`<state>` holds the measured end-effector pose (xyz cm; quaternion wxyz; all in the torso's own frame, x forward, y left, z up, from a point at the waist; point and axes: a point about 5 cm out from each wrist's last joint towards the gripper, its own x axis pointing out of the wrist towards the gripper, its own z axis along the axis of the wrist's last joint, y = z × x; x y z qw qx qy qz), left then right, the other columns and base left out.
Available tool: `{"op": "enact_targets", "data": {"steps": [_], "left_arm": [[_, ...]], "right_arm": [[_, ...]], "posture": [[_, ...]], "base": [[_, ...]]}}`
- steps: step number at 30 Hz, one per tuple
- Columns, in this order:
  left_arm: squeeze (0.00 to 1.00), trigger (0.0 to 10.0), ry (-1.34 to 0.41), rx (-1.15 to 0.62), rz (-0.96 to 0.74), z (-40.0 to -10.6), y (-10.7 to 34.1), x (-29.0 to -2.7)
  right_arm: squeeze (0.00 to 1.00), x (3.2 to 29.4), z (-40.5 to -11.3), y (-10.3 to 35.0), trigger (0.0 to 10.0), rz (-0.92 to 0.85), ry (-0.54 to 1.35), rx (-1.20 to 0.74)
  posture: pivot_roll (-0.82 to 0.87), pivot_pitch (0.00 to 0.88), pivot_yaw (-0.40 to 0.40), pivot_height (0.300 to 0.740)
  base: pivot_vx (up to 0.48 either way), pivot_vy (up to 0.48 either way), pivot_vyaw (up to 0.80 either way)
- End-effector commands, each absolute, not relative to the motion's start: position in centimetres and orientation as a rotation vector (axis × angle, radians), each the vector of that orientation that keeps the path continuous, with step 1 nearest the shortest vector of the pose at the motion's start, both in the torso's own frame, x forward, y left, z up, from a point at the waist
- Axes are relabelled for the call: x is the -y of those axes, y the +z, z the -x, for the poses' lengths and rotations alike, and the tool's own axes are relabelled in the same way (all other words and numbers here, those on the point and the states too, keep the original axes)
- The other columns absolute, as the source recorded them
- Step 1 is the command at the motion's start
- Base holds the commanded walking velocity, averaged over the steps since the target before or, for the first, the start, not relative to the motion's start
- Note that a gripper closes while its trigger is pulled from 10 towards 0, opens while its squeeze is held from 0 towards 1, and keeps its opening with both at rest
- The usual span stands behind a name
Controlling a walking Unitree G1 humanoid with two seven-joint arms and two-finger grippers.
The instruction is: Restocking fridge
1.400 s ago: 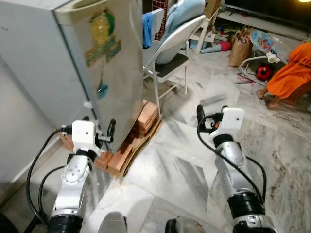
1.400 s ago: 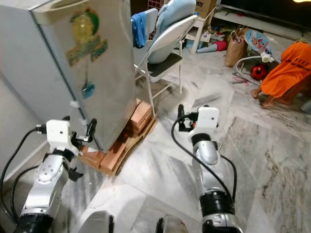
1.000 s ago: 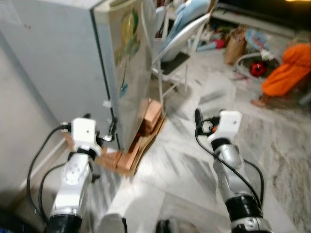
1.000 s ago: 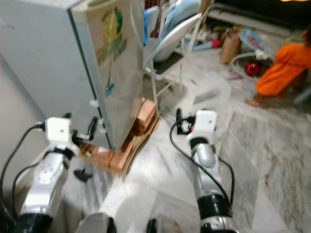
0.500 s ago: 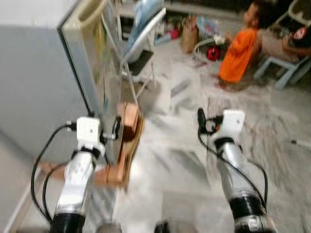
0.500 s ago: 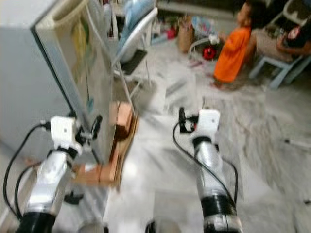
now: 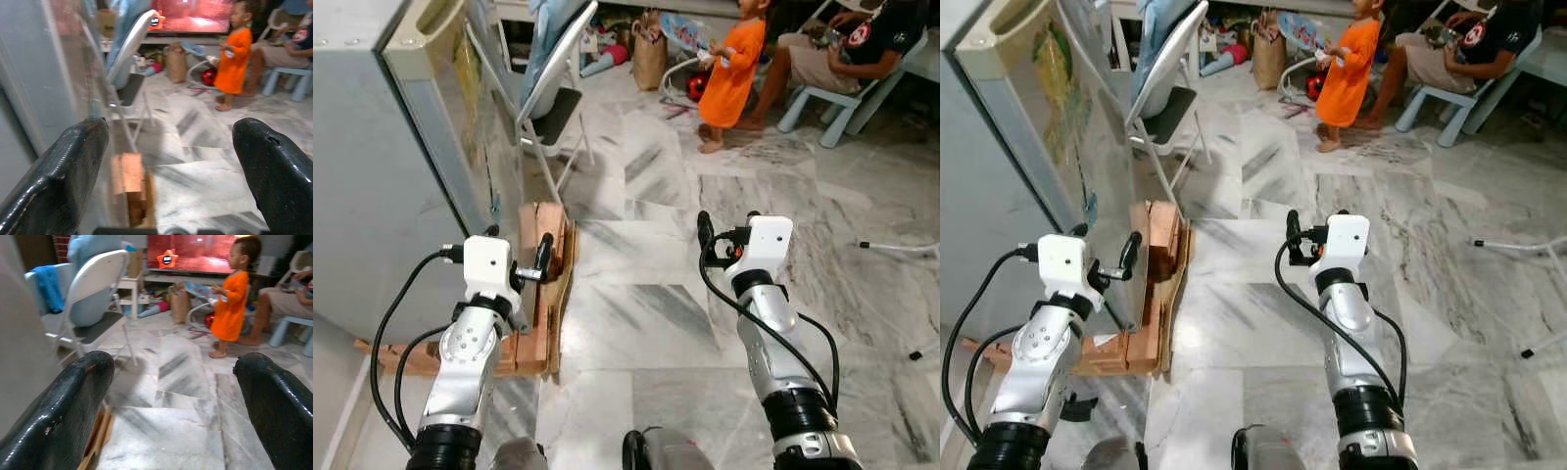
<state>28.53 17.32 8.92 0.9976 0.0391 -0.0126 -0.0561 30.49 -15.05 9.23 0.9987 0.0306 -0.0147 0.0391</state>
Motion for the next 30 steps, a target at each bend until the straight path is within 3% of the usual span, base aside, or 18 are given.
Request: {"op": "enact_targets", "data": {"steps": [1, 7, 16, 30], "left_arm": [[0.0, 10.0, -0.053, 0.021, -0.092, -29.1, 8.9, -18.0], [0.0, 10.0, 0.039, 0.001, -0.057, -30.1, 8.9, -19.3], [0.0, 10.0, 0.059, -0.001, -0.039, -31.0, 8.8, -18.9], [0.0, 10.0, 0.144, 0.037, -0.082, -33.6, 9.9, -20.1]], "right_arm": [[0.0, 15.4, -30.2, 9.6, 10.0, -0.059, 0.076, 0.033], [0.0, 15.6, -29.0, 9.3, 10.0, -0.036, 0.11, 0.018], [0.0, 16.2, -28.4, 9.5, 10.0, -0.027, 0.113, 0.014], [0.0, 17.8, -23.9, 10.0, 10.0, 0.0, 0.228, -0.078]], "posture": [[0.03, 0.077, -0.099, 0.74], [-0.01, 0.089, -0.097, 0.74], [-0.03, 0.101, -0.11, 0.74], [-0.07, 0.114, -0.11, 0.74]], "base": [[0.0, 0.0, 0.0], [0.0, 0.0, 0.0], [0.0, 0.0, 0.0], [0.0, 0.0, 0.0]]}}
